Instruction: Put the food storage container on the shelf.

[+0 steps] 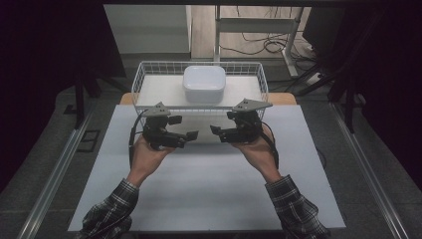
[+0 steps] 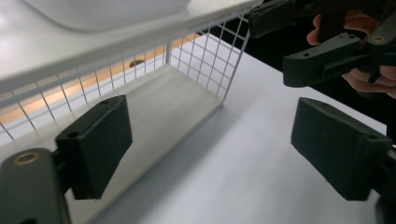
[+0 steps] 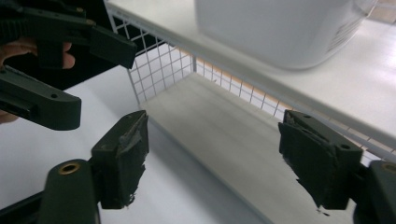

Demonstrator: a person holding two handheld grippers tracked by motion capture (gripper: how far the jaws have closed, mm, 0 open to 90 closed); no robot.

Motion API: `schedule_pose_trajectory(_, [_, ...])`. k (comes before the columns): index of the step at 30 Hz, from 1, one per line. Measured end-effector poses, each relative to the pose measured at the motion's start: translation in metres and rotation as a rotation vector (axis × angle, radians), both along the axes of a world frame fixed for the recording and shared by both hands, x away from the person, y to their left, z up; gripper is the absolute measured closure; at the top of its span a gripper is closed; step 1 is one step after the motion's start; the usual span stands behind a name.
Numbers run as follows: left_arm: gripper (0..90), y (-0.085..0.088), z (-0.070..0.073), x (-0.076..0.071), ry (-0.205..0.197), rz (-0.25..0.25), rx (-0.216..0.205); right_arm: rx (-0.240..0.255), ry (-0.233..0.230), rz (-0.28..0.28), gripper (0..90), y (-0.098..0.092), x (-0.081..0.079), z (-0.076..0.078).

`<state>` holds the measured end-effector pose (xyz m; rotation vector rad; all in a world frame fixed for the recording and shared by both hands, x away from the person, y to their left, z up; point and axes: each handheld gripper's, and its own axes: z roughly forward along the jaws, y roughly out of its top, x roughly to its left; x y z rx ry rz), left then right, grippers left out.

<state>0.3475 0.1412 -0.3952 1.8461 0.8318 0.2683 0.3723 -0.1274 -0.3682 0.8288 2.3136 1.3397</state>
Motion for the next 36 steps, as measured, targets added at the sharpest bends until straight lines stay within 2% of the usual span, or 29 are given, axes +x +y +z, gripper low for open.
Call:
schedule_pose_trajectory(10, [7.8,-0.002,-0.024,-0.015,0.033,-0.016,0.012,-0.019,0.01,0.018,15.9,-0.004,-0.013,-0.021])
schedule_pose_trajectory(17, [6.4,-0.001,-0.042,-0.024,0.037,-0.006,0.033,-0.02,0.02,0.024,11.5,-0.008,-0.021,-0.036])
schedule_pose_trajectory(23, [5.5,0.001,-0.056,-0.032,0.042,-0.002,0.027,-0.015,0.022,0.028,7.9,-0.011,-0.028,-0.048])
schedule_pose_trajectory(26, [5.1,0.002,-0.063,-0.034,0.047,-0.003,0.049,-0.01,0.019,0.032,6.4,-0.014,-0.031,-0.055])
schedule_pose_trajectory(30, [4.5,0.006,-0.069,-0.04,0.055,-0.006,0.037,-0.042,0.013,0.041,3.4,-0.016,-0.036,-0.063])
schedule_pose_trajectory(36, [2.6,0.011,-0.082,-0.051,0.066,-0.001,0.041,-0.036,0.029,0.052,0.2,-0.025,-0.044,-0.073])
